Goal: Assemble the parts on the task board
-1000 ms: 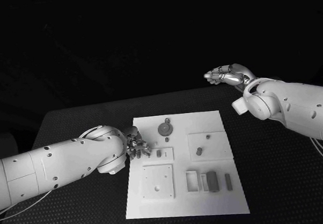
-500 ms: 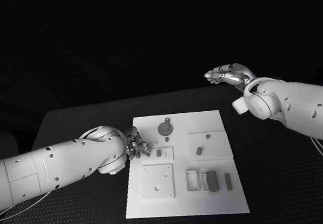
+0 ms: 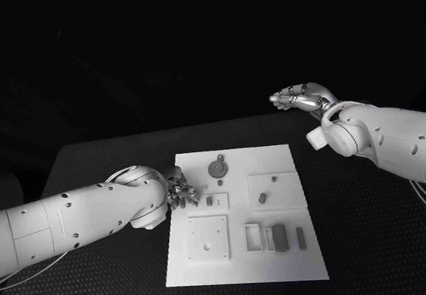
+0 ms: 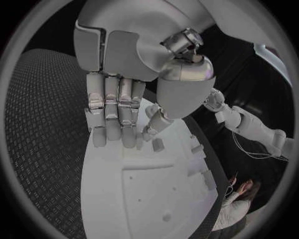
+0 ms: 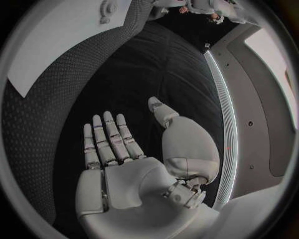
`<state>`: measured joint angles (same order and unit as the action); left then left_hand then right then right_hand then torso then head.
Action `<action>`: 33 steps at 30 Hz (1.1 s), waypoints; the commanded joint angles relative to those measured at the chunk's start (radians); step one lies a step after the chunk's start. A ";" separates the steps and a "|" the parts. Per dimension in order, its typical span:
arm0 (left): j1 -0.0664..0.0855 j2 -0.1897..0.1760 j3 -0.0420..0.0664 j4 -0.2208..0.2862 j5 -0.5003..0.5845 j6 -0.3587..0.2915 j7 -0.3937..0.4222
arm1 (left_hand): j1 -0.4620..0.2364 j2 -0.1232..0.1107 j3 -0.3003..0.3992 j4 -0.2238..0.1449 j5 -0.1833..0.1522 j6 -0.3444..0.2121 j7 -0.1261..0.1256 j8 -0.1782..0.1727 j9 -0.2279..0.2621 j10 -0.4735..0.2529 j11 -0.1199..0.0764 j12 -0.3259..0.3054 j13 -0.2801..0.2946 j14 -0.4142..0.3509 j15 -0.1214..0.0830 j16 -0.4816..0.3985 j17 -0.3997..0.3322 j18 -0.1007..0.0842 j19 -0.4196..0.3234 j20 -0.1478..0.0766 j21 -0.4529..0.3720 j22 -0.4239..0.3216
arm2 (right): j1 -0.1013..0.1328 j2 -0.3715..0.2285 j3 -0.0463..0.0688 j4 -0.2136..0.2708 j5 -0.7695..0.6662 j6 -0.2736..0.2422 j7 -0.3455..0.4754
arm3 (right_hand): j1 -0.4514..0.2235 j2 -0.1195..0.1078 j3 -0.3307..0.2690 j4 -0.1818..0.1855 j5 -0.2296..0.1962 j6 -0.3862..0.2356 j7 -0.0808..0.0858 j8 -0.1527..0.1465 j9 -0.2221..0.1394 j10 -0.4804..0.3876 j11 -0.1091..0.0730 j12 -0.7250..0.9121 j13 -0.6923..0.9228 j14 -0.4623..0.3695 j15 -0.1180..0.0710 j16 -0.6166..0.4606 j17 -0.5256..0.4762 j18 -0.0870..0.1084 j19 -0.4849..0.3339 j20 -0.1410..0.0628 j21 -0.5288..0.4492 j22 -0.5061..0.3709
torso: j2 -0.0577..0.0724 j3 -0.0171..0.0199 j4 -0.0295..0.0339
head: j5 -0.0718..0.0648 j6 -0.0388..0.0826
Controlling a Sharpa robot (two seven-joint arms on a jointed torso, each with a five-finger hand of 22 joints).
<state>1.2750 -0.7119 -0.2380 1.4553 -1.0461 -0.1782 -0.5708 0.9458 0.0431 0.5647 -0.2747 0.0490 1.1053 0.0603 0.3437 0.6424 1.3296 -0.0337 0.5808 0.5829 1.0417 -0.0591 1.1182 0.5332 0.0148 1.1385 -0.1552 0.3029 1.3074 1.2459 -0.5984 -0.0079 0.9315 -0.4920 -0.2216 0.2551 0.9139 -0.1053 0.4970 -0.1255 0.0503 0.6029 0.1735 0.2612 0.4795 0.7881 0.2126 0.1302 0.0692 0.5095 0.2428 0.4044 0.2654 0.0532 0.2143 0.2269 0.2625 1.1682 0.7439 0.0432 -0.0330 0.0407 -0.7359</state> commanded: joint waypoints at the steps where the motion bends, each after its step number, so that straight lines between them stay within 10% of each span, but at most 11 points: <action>1: -0.004 0.003 -0.002 0.004 -0.008 0.017 -0.006 | 0.000 -0.006 0.002 0.005 0.004 0.020 -0.010 0.006 0.037 0.022 -0.021 0.006 0.002 0.006 0.000 0.005 0.001 0.013 0.005 -0.002 0.004 0.024 | 0.000 0.000 0.000 0.001 -0.001 0.017 0.012 | 0.001 0.011 -0.003 0.002 0.000 -0.006 0.046 0.006 -0.002 0.009 -0.001 -0.005 0.000 -0.004 0.006 -0.007 0.001 -0.010 -0.007 -0.001 -0.005 0.000 | 0.000 -0.0004 -0.0004 | -0.001 -0.002; 33: -0.005 0.005 -0.002 0.000 -0.012 0.016 -0.003 | -0.002 -0.015 0.002 0.006 0.004 0.027 -0.013 0.006 0.037 0.025 -0.023 0.009 0.006 0.009 -0.002 0.008 0.003 0.013 0.007 -0.003 0.011 0.025 | -0.002 0.001 0.000 0.000 -0.001 0.018 0.012 | 0.001 0.011 -0.004 0.002 0.000 -0.007 0.046 0.007 -0.003 0.010 -0.001 -0.006 0.000 -0.004 0.005 -0.008 0.002 -0.011 -0.008 0.000 -0.008 -0.002 | 0.001 -0.0003 -0.0004 | 0.001 -0.003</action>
<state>1.2704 -0.7099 -0.2393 1.4550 -1.0597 -0.1752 -0.5751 0.9383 0.0356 0.5655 -0.2700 0.0492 1.1148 0.0583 0.3473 0.6433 1.3403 -0.0377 0.5868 0.5874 1.0451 -0.0625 1.1221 0.5351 0.0148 1.1423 -0.1589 0.3106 1.3080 1.2446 -0.5976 -0.0079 0.9309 -0.4918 -0.2190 0.2553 0.9139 -0.1053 0.4970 -0.1256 0.0503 0.6029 0.1735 0.2648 0.4778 0.7918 0.2089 0.1302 0.0692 0.5095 0.2428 0.4006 0.2661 0.0532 0.2143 0.2269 0.2593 1.1670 0.7444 0.0427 -0.0326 0.0405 -0.7392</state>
